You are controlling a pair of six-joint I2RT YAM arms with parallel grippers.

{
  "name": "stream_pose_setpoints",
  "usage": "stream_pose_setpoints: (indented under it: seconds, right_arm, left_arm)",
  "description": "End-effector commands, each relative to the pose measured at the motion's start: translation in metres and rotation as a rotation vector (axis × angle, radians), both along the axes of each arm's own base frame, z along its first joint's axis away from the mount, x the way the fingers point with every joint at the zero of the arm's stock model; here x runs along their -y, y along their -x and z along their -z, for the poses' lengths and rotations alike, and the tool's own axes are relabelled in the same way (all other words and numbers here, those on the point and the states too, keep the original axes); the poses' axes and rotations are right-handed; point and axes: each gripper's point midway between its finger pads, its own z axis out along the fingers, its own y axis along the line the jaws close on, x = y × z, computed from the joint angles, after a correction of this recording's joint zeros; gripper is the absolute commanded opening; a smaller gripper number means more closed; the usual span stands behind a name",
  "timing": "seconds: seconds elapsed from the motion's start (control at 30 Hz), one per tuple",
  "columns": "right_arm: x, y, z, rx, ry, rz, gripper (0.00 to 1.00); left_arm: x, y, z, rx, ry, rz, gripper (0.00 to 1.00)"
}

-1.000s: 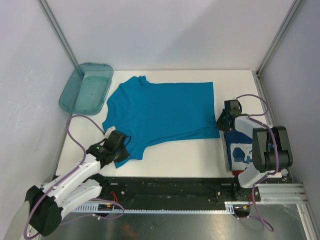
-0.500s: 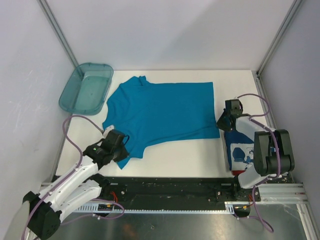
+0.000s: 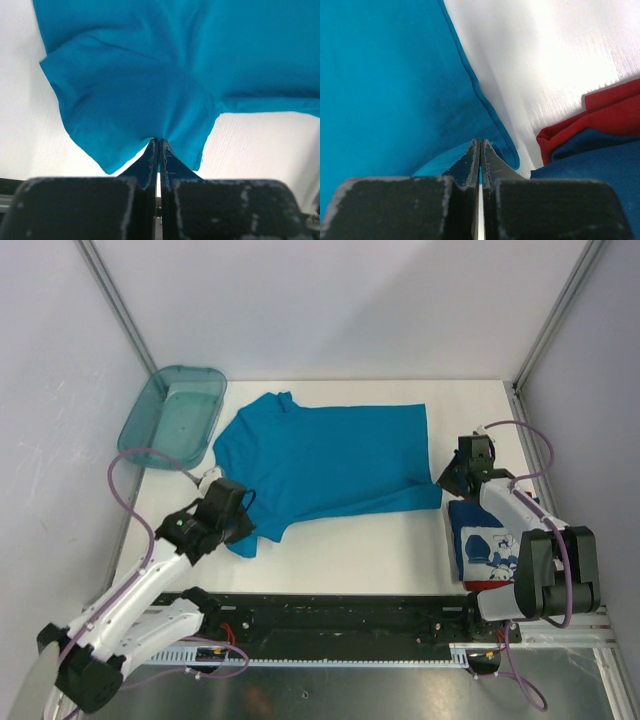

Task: Fold and stack the t-shirts
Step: Grap the side of the flattened tshirt closest away from the robot with both arms, then fold the flattened tshirt in 1/3 of the way

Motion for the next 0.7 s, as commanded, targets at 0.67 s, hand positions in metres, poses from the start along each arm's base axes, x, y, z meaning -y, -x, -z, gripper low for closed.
stream_pose_setpoints:
  seconds: [0.67]
  right_arm:
    - [0.0,-0.05,0.008,0.067,0.042,0.061,0.0]
  left_arm:
    - [-0.012,-0.213,-0.016,0.08,-0.305,0.015,0.0]
